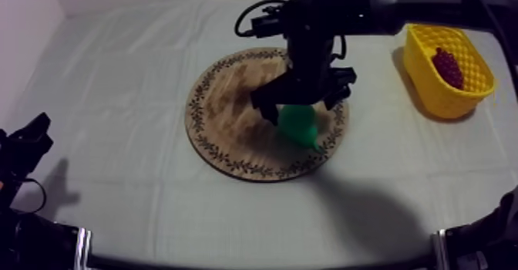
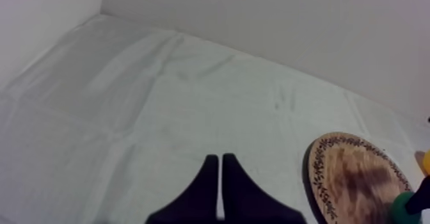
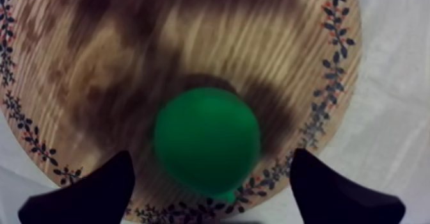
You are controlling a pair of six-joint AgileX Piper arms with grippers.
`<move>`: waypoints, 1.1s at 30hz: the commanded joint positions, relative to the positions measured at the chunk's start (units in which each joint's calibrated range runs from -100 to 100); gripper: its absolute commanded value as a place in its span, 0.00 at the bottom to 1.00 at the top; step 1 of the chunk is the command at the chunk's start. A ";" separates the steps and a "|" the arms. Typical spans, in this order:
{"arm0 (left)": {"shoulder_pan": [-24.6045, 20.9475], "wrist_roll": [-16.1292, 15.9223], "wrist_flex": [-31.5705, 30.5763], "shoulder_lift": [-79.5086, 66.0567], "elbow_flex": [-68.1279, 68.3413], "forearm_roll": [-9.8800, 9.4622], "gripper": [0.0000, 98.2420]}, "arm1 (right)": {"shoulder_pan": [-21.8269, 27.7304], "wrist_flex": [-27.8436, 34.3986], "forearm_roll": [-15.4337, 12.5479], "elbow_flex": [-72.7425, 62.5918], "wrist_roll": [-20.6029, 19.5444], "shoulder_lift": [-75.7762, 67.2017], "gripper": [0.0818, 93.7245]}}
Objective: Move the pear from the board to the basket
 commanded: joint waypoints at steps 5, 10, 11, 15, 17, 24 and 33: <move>0.02 -0.01 -0.01 0.00 0.00 0.02 0.00 | 0.89 -3.07 -0.53 -0.03 0.35 3.71 0.93; 0.02 -0.01 -0.01 0.00 0.00 0.02 0.00 | 1.52 -4.96 -0.90 0.39 0.97 5.90 0.89; 0.02 -0.01 -0.01 0.00 0.00 0.02 0.00 | 1.60 -5.38 -1.00 0.49 1.12 6.20 0.88; 0.02 -0.01 -0.01 0.00 0.00 0.02 0.00 | 1.74 -7.20 -1.42 0.98 1.90 6.90 0.83; 0.02 -0.01 -0.01 0.00 0.00 0.02 0.00 | 1.74 -8.07 -1.68 1.19 2.42 6.97 0.77; 0.02 -0.01 -0.01 0.00 0.00 0.02 0.00 | 1.15 -10.39 -1.79 2.34 3.93 5.93 0.41; 0.02 -0.01 -0.01 0.00 0.00 0.02 0.00 | 1.19 -10.61 -1.01 3.77 3.88 2.66 0.27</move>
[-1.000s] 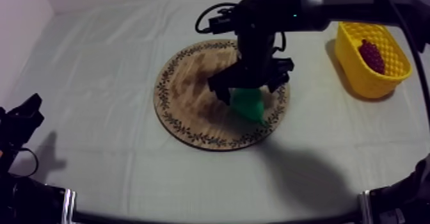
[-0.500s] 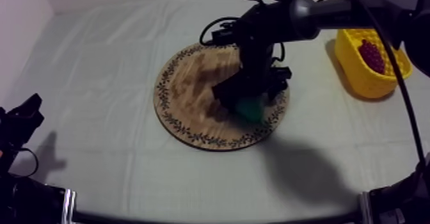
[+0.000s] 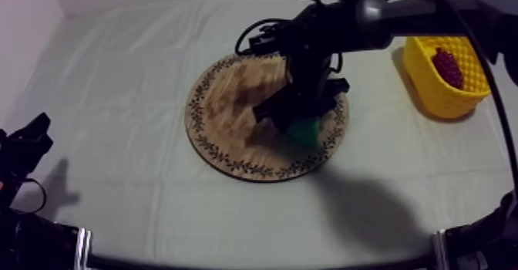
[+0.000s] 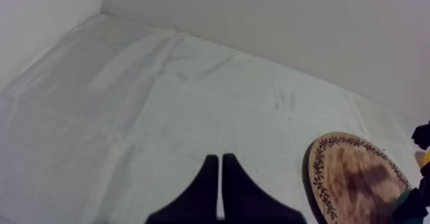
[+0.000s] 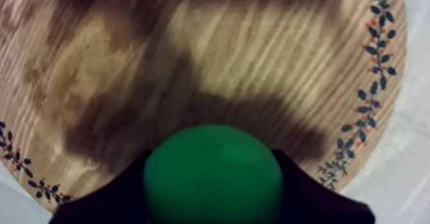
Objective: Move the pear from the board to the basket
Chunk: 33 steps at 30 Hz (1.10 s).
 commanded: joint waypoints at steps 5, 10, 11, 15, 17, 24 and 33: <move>0.02 -0.01 -0.01 0.00 0.00 0.02 0.00 | 2.74 1.53 1.68 0.61 1.29 -8.35 0.29; 0.02 -0.01 -0.01 0.00 0.00 0.02 0.00 | 7.53 2.98 3.20 0.36 4.24 -17.71 0.31; 0.02 -0.01 -0.01 0.00 0.00 0.02 0.00 | 8.62 3.28 3.60 0.21 4.89 -19.46 0.32; 0.02 -0.01 -0.01 0.00 0.00 0.02 0.00 | 13.28 3.35 5.43 -0.57 7.25 -25.55 0.33; 0.02 -0.01 -0.01 0.00 0.00 0.02 0.00 | 15.61 2.41 6.54 -0.80 8.13 -28.11 0.33; 0.02 -0.01 -0.01 0.00 0.00 0.02 0.00 | 23.74 -6.04 9.26 1.18 11.65 -34.59 0.34; 0.02 -0.01 -0.01 0.00 0.00 0.02 0.00 | 31.39 -16.78 11.12 7.42 13.58 -37.76 0.34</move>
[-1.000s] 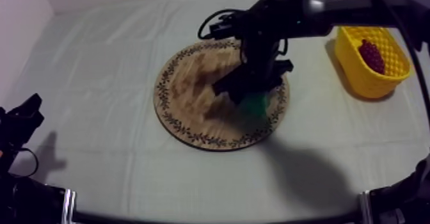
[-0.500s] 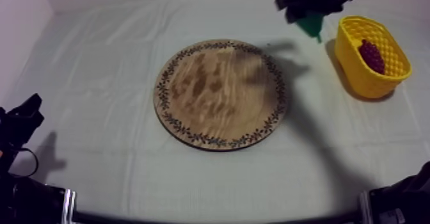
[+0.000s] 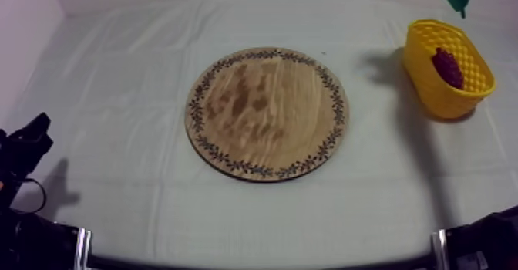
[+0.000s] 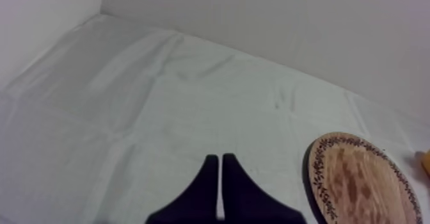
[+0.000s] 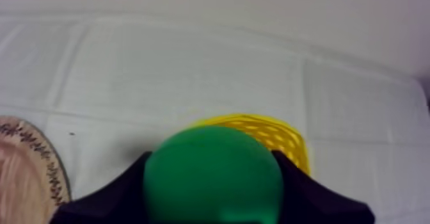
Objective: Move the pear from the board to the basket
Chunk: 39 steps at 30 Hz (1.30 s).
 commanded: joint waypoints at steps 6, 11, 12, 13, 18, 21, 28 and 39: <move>0.02 -0.01 -0.01 0.00 0.00 0.02 0.00 | 5.59 -8.37 0.69 7.23 0.63 -0.06 0.34; 0.02 -0.01 -0.01 0.00 0.00 0.02 0.00 | 8.51 -13.54 -1.31 12.00 3.80 1.43 0.35; 0.02 -0.01 -0.01 0.00 0.00 0.02 0.00 | 8.84 -14.39 -1.37 12.73 3.95 1.90 0.35; 0.02 -0.01 -0.01 0.00 0.00 0.02 0.00 | 9.06 -15.07 -1.36 13.27 3.96 2.40 0.35; 0.02 -0.01 -0.01 0.00 0.00 0.02 0.00 | 9.43 -17.07 -2.11 14.36 4.24 5.41 0.36; 0.02 -0.01 -0.01 0.00 0.00 0.02 0.00 | 9.40 -17.47 -3.18 14.31 5.01 7.40 0.37; 0.02 -0.01 -0.01 0.00 0.00 0.02 0.00 | 9.49 -18.83 -5.85 13.97 6.89 11.55 0.44; 0.02 -0.01 -0.01 0.00 0.00 0.02 0.00 | 9.76 -21.69 -10.27 14.66 9.34 12.67 0.72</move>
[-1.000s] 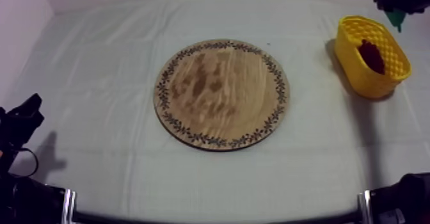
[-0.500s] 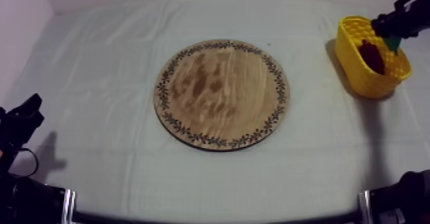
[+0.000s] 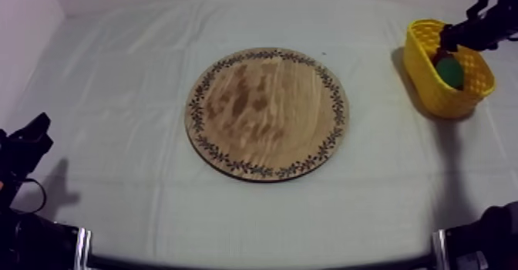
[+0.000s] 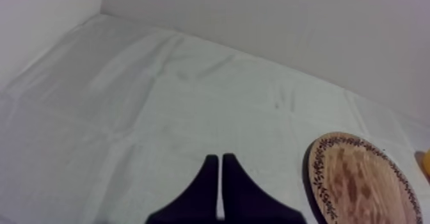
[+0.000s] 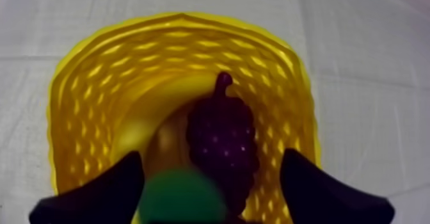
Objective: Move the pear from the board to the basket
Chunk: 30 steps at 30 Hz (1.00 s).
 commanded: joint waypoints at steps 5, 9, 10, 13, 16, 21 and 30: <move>0.02 -0.01 -0.01 0.00 0.00 0.02 0.00 | -0.35 -2.52 -1.47 3.49 1.17 -5.12 0.73; 0.02 -0.01 -0.01 0.00 0.00 0.02 0.00 | -0.73 -5.21 -1.00 7.06 0.08 -12.09 0.69; 0.02 -0.01 -0.01 0.00 0.00 0.02 0.00 | -0.81 -5.60 -0.93 7.90 -0.20 -14.17 0.68; 0.02 -0.01 -0.01 0.00 0.00 0.02 0.00 | -0.94 -6.33 -1.09 10.66 -0.60 -20.96 0.65; 0.02 -0.01 -0.01 0.00 0.00 0.02 0.00 | -0.98 -6.61 -1.26 13.59 -0.92 -28.31 0.63; 0.02 -0.01 -0.01 0.00 0.00 0.02 0.00 | -0.74 -6.46 -0.60 19.78 -1.78 -40.50 0.60; 0.02 -0.01 -0.01 0.00 0.00 0.02 0.00 | -0.79 -5.90 -1.80 35.84 -1.22 -61.42 0.59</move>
